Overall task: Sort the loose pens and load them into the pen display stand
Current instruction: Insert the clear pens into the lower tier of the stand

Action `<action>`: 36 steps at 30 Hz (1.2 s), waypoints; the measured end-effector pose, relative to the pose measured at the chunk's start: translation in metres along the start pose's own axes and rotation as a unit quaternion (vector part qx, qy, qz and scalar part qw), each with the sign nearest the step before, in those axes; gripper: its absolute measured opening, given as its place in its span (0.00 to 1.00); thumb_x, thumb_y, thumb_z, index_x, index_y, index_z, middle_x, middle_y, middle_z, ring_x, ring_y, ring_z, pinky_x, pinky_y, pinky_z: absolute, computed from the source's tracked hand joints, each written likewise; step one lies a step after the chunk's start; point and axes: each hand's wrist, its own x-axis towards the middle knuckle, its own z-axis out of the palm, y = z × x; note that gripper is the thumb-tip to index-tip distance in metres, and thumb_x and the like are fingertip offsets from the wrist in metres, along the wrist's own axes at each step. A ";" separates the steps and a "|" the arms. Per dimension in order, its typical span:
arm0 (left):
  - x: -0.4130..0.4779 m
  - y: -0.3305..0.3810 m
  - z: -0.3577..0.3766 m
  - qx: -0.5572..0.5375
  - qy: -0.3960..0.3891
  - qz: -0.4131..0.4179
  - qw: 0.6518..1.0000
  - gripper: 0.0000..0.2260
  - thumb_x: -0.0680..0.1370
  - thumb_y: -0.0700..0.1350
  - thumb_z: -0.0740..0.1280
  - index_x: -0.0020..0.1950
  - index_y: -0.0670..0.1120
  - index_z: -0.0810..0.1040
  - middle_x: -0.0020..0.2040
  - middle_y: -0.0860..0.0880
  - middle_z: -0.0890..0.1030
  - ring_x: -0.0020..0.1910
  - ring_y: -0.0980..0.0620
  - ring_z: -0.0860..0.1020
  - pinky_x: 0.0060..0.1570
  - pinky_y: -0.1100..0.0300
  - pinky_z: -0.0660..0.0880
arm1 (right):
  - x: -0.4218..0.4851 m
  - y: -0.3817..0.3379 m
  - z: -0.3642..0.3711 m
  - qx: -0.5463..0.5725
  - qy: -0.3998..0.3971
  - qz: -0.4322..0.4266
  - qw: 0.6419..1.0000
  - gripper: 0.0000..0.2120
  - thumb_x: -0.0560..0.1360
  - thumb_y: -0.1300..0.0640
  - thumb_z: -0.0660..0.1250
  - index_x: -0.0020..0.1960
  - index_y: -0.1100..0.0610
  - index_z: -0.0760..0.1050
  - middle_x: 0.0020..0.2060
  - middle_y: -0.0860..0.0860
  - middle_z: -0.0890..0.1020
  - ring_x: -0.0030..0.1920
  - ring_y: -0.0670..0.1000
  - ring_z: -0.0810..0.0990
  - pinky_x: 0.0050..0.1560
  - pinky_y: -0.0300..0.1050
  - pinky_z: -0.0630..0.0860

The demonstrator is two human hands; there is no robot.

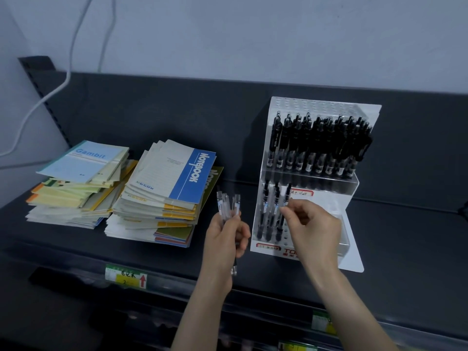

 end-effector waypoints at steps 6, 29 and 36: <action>0.000 0.001 -0.001 0.012 -0.027 0.015 0.999 0.03 0.82 0.41 0.60 0.51 0.45 0.74 0.34 0.49 0.76 0.28 0.55 0.70 0.28 0.62 0.64 | -0.006 0.004 -0.001 0.003 -0.025 0.007 1.000 0.05 0.69 0.57 0.75 0.44 0.57 0.83 0.37 0.46 0.83 0.36 0.40 0.78 0.41 0.32 0.74; -0.001 -0.003 0.014 0.103 -0.049 0.033 0.993 0.08 0.82 0.43 0.60 0.51 0.45 0.79 0.33 0.48 0.74 0.26 0.56 0.68 0.24 0.67 0.64 | 0.029 -0.030 -0.067 0.167 0.027 0.083 0.982 0.06 0.70 0.59 0.72 0.35 0.53 0.80 0.30 0.51 0.82 0.35 0.53 0.82 0.40 0.44 0.79; -0.002 0.000 0.015 0.080 -0.031 0.007 0.996 0.13 0.81 0.51 0.61 0.50 0.41 0.74 0.31 0.50 0.70 0.25 0.56 0.63 0.23 0.65 0.58 | 0.030 -0.021 -0.044 0.041 0.014 0.014 0.999 0.01 0.72 0.58 0.72 0.44 0.54 0.82 0.34 0.41 0.81 0.37 0.40 0.79 0.41 0.27 0.74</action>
